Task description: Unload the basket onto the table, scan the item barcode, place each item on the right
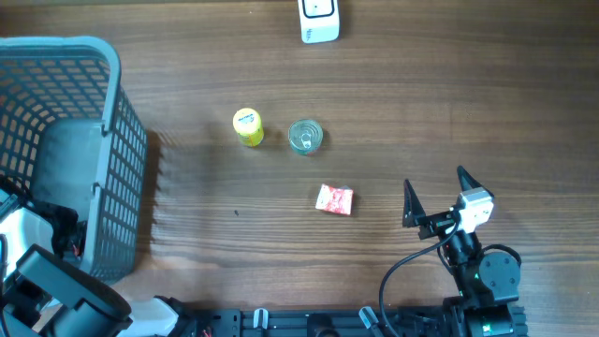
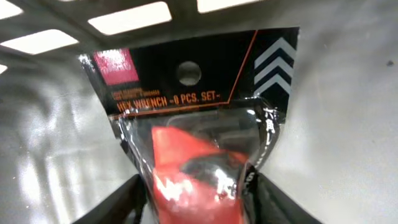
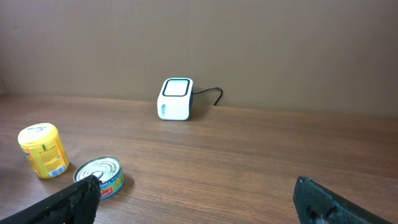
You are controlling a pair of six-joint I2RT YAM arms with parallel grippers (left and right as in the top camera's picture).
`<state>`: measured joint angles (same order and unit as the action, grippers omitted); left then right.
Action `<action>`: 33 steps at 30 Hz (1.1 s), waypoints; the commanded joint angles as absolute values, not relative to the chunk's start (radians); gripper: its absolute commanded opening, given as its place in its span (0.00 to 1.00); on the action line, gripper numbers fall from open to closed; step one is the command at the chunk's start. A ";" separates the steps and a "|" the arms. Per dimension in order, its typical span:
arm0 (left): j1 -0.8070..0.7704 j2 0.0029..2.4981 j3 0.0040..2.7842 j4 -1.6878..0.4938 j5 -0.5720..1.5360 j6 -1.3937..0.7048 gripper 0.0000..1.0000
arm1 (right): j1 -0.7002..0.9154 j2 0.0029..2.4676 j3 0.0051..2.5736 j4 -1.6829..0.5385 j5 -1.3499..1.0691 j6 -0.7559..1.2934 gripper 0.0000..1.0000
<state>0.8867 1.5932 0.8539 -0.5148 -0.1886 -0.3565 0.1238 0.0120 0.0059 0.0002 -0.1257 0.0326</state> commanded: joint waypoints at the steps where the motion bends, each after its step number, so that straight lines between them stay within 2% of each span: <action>1: 0.894 1.627 0.832 -0.542 -0.177 -0.348 0.40 | 0.128 0.011 0.005 0.006 -0.112 0.027 1.00; 3: 0.894 1.627 0.832 -0.542 -0.165 -0.348 0.31 | 0.128 0.011 0.005 0.006 -0.112 0.027 1.00; 5: 0.894 1.627 0.832 -0.542 -0.165 -0.351 0.18 | 0.128 0.011 0.005 0.006 -0.112 0.027 1.00; 6: 0.894 1.627 0.832 -0.542 -0.165 -0.352 0.15 | 0.128 0.011 0.005 0.006 -0.112 0.027 1.00; 14: 0.894 1.627 0.832 -0.533 -0.165 -0.351 0.11 | 0.128 0.011 0.005 0.006 -0.112 0.027 1.00; 18: 0.894 1.627 0.832 -0.530 -0.165 -0.351 0.04 | 0.128 0.011 0.005 0.006 -0.112 0.027 1.00; 33: 0.894 1.601 0.863 -0.530 -0.136 -0.351 0.04 | 0.128 0.011 0.005 0.006 -0.112 0.027 1.00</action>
